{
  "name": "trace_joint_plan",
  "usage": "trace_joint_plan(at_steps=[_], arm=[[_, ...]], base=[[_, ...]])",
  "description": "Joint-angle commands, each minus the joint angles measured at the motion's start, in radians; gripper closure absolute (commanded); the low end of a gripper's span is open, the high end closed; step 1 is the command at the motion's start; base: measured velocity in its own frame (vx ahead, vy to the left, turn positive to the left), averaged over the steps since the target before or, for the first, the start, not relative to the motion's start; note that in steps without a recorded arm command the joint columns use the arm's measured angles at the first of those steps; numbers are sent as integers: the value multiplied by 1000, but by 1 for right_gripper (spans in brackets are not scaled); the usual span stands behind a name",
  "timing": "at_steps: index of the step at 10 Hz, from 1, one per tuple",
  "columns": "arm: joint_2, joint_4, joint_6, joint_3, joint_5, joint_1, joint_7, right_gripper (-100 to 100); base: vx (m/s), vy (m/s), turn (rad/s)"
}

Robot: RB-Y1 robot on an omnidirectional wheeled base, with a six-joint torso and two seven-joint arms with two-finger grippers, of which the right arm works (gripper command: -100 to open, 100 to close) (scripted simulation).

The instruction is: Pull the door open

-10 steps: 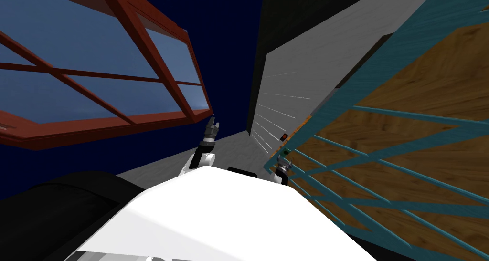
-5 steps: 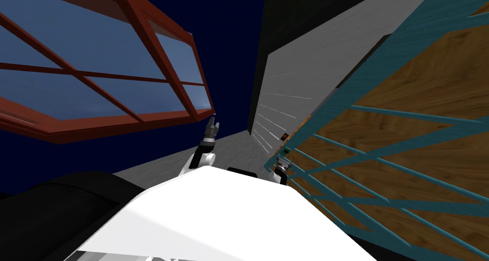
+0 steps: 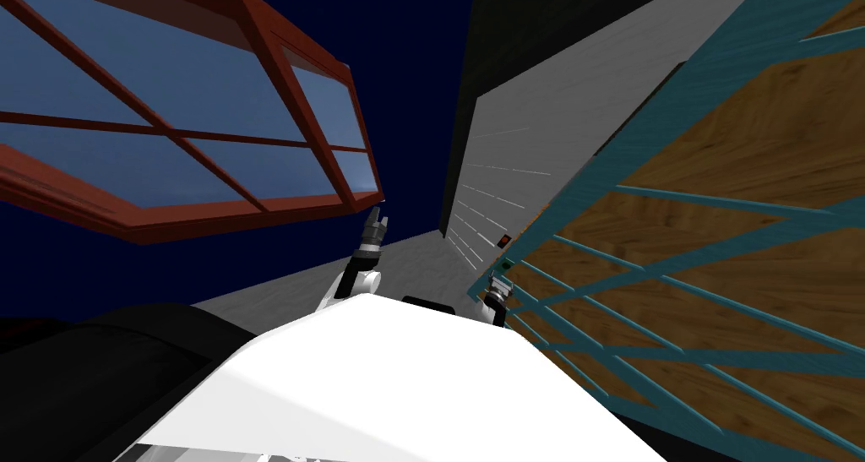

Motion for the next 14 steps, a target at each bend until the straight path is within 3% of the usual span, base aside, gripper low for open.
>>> trace_joint_plan(at_steps=[1, 5, 6, 7, 8, 10, 14], arm=[[4, 7, -3, -2, -5, -8, -44, -100], [15, 11, -5, -7, -15, -20, -116, -100], [12, 14, -7, -6, -13, -19, -104, -100], [-17, 22, -9, -1, -11, -5, -144, -100], [-26, 24, -9, 1, -11, 0, -155, -100], [-70, 35, -12, 10, -8, 23, -210, -100], [-130, 51, -15, 21, -5, 55, -286, -100]], base=[[-84, 1, 36], [-74, 1, 35], [-38, 1, 5], [109, 7, 3], [169, -4, -1], [178, 14, 7], [143, 0, 2]])
